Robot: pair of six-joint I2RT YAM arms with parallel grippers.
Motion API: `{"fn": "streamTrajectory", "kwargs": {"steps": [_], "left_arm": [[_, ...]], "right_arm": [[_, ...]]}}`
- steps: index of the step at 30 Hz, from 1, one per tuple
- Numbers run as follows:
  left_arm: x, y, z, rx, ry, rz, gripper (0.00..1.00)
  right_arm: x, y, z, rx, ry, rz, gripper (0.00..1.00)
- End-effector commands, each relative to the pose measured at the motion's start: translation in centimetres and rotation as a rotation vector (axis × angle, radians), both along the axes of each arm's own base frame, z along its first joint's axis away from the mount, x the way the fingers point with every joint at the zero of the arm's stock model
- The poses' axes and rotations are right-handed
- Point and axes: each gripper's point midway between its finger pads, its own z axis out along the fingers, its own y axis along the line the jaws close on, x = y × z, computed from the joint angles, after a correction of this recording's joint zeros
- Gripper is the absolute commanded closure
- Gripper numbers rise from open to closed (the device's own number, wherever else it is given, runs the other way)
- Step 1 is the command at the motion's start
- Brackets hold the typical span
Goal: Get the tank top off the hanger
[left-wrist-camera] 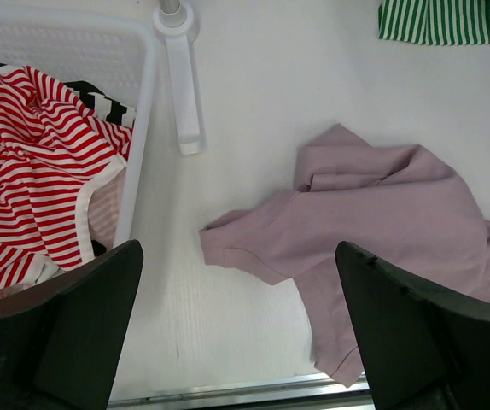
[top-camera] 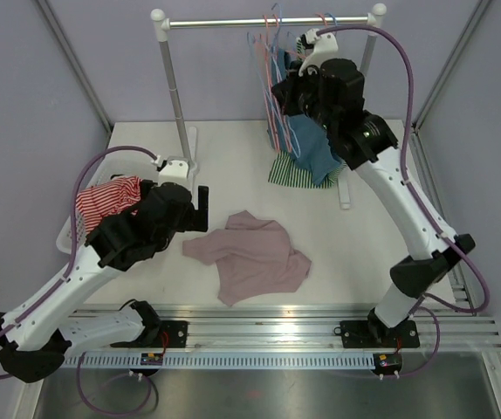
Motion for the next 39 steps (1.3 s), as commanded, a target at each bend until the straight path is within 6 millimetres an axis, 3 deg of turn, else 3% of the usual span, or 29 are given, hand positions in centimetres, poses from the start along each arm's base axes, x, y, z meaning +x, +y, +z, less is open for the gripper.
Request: {"fn": "streamTrajectory", "kwargs": {"steps": [1,8,12,20,25,28,29,34,35,37,39], "left_arm": [[-0.3,1.4,1.5,0.003,-0.055,0.016,0.01],[-0.7,1.7,0.6,0.016,-0.047,0.007,0.01],[-0.7,1.5,0.2,0.014,-0.035,0.004,0.01],[-0.5,0.7,-0.3,-0.002,-0.019,-0.004,0.01],[0.5,-1.4,-1.1,-0.035,0.007,-0.026,0.01],[1.1,-3.7,-2.2,-0.072,0.036,-0.065,0.01],[1.3,-4.3,-2.5,-0.083,0.043,-0.080,0.01],[2.3,-8.2,-4.9,-0.123,0.081,-0.173,0.01],[2.5,-8.8,-6.4,-0.103,0.109,-0.184,0.01],[2.8,-10.4,-7.4,-0.116,0.122,-0.222,0.01],[2.8,-11.6,-9.4,-0.102,0.162,-0.251,0.01]], "right_arm": [[2.6,0.4,1.2,-0.020,-0.027,-0.078,1.00],[7.9,2.8,0.7,-0.034,-0.056,-0.145,1.00],[9.5,2.2,-0.6,-0.053,-0.041,-0.227,1.00],[9.8,-0.5,-3.3,-0.072,0.024,-0.307,1.00],[9.6,-0.3,-3.9,-0.070,0.042,-0.262,0.99],[8.8,0.8,-3.6,-0.060,0.043,-0.189,0.72],[8.3,0.9,-3.1,-0.054,0.040,-0.166,0.58],[5.7,0.4,-0.5,-0.027,0.012,-0.108,0.32],[5.0,0.5,-0.1,-0.023,0.009,-0.085,0.29],[3.3,-0.2,1.1,-0.009,-0.004,-0.063,0.03],[1.7,-0.5,2.0,0.005,-0.015,-0.031,0.00]]}}
